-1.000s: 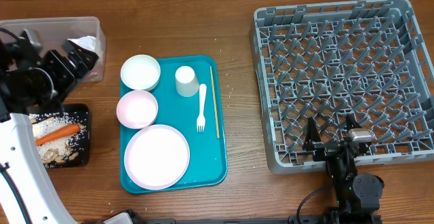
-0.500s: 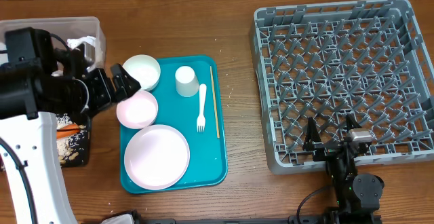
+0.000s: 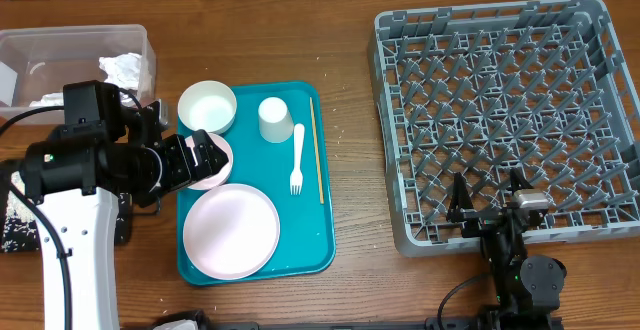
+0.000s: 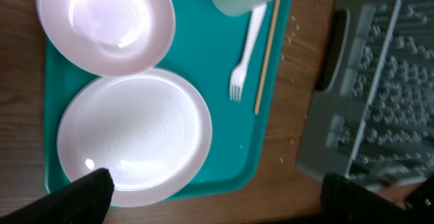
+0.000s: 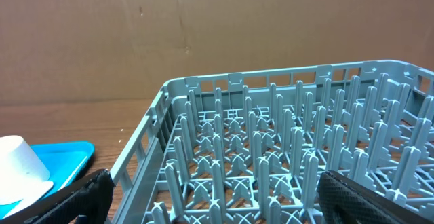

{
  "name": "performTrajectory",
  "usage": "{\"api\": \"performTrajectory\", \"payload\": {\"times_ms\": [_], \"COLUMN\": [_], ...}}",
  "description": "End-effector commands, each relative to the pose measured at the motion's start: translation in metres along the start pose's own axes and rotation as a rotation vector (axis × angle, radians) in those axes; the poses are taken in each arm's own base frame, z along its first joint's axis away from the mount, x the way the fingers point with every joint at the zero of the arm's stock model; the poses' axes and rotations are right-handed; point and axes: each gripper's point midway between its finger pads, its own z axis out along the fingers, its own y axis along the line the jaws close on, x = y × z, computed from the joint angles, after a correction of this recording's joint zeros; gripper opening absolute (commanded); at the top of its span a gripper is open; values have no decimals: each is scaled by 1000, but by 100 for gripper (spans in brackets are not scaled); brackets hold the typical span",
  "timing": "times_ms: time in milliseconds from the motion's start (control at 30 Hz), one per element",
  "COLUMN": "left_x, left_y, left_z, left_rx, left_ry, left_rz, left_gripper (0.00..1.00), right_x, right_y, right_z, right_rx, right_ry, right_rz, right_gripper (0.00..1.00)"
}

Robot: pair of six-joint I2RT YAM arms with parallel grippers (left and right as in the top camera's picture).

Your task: Sort waste into correct bins and load items into the dishwasher rack

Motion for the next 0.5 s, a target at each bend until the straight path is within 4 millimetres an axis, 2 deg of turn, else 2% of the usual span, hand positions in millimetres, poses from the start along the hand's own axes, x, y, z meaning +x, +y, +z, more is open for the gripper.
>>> {"api": "performTrajectory", "payload": {"times_ms": [0, 100, 133, 233, 300, 467], "left_x": [-23, -45, -50, -56, -56, -41], "left_y": [29, 69, 77, 81, 76, 68], "left_z": [-6, -23, -27, -31, -29, -20], "left_rx": [-159, -335, -353, -328, -294, -292], "left_ry": [-128, -289, -328, -369, -363, -275], "left_rz": [-134, -351, -416, -515, -545, -477], "left_gripper": [100, 100, 100, 100, 100, 100], "right_x": [2, 2, 2, 2, 2, 2], "right_y": [-1, -1, -1, -1, -1, -1], "right_z": [0, 0, 0, 0, 0, 0], "right_rx": [6, 6, 6, 6, 6, 6], "right_ry": [-2, -2, -2, -2, -2, -2], "right_rz": [-3, -3, -3, -3, -3, -3], "right_gripper": [100, 100, 100, 100, 100, 100]}}
